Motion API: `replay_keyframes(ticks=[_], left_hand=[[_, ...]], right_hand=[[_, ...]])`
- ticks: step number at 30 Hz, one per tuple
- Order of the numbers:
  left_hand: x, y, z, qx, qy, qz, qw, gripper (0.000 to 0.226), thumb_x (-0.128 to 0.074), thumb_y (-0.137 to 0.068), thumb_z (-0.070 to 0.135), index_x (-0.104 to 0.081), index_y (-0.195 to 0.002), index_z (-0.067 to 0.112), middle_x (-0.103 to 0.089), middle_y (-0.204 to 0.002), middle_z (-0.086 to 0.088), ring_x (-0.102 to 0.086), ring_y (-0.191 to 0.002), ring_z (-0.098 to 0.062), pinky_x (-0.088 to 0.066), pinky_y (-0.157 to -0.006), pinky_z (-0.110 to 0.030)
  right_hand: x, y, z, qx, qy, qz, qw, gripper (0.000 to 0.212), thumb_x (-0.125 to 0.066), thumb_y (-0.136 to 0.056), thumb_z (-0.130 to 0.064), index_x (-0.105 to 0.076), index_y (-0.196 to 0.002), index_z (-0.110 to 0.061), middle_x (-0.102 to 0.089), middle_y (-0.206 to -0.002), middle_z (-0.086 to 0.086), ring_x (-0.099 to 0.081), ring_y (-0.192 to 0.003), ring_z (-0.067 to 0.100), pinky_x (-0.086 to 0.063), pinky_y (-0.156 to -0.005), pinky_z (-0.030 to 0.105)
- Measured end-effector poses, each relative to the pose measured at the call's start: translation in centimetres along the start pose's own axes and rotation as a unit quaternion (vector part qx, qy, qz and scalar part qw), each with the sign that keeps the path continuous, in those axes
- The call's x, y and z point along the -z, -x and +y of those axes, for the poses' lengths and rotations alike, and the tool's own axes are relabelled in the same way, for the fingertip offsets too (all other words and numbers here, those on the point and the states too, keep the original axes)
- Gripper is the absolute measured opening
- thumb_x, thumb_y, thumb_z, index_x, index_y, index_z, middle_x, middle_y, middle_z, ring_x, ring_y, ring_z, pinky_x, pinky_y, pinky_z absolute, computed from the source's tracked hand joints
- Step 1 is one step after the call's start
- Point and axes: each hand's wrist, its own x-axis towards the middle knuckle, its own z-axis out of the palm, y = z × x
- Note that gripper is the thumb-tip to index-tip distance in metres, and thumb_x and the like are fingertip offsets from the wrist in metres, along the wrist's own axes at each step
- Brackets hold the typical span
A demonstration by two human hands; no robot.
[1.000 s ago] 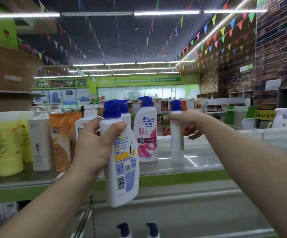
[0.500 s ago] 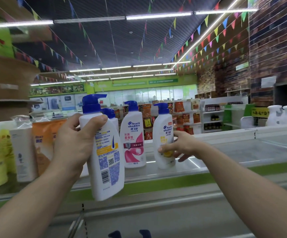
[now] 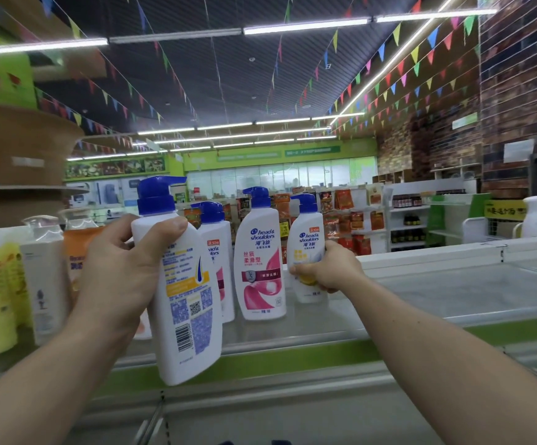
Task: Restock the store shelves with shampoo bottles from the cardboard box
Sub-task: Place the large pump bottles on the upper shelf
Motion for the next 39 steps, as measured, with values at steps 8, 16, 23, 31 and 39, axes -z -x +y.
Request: replay_keyframes(ticks=[8, 16, 23, 31, 39], left_hand=[[-0.4, -0.3, 0.2, 0.003, -0.006, -0.007, 1.000, 0.038, -0.079, -0.062, 0.054, -0.071, -0.089, 0.028, -0.078, -0.089, -0.006, -0.077, -0.078, -0.027, -0.061, -0.069, -0.049], [-2.9, -0.1, 0.3, 0.008, -0.015, -0.024, 1.000, 0.037, -0.079, -0.062, 0.055, -0.068, -0.087, 0.030, -0.078, -0.087, -0.002, -0.077, -0.075, -0.023, -0.059, -0.060, -0.039], [-7.5, -0.9, 0.8, 0.001, -0.040, -0.003, 0.999, 0.049, -0.081, -0.067, 0.053, -0.065, -0.093, 0.015, -0.075, -0.083, -0.004, -0.076, -0.073, -0.022, -0.063, -0.067, -0.048], [-13.8, -0.3, 0.1, 0.005, -0.072, 0.024, 0.997, 0.035, -0.080, -0.073, 0.050, -0.059, -0.083, 0.024, -0.067, -0.068, 0.015, -0.064, -0.060, 0.002, -0.045, -0.050, -0.013], [-16.1, 0.5, 0.0, 0.067, -0.087, -0.061, 0.992, 0.082, -0.083, -0.063, 0.060, -0.040, -0.126, 0.030, -0.064, -0.103, 0.010, -0.065, -0.096, -0.012, -0.052, -0.083, -0.035]], right_hand=[[-1.5, -1.5, 0.0, -0.008, 0.042, 0.028, 0.999, 0.057, -0.085, -0.060, -0.063, -0.052, -0.095, -0.033, -0.063, -0.085, -0.009, -0.063, -0.070, 0.013, -0.060, -0.061, 0.034], [0.5, -0.2, -1.0, -0.033, 0.066, 0.003, 0.997, 0.065, -0.083, -0.069, -0.057, -0.054, -0.116, -0.022, -0.063, -0.111, 0.004, -0.068, -0.088, 0.022, -0.060, -0.064, 0.036], [3.5, 11.9, -7.0, 0.247, -0.132, 0.079, 0.957, 0.050, -0.073, -0.065, -0.055, -0.055, -0.110, -0.041, -0.059, -0.099, -0.020, -0.059, -0.086, -0.005, -0.052, -0.057, 0.015], [1.3, 16.5, -7.0, 0.197, 0.104, 0.111, 0.969, 0.121, -0.077, -0.061, -0.068, -0.012, -0.152, -0.022, -0.026, -0.144, -0.002, -0.040, -0.131, 0.023, -0.047, -0.097, 0.045], [2.7, 13.2, -4.1, 0.181, -0.110, 0.067, 0.975, 0.076, -0.082, -0.069, -0.029, -0.045, -0.136, -0.029, -0.047, -0.131, -0.003, -0.055, -0.112, 0.016, -0.053, -0.091, 0.040]])
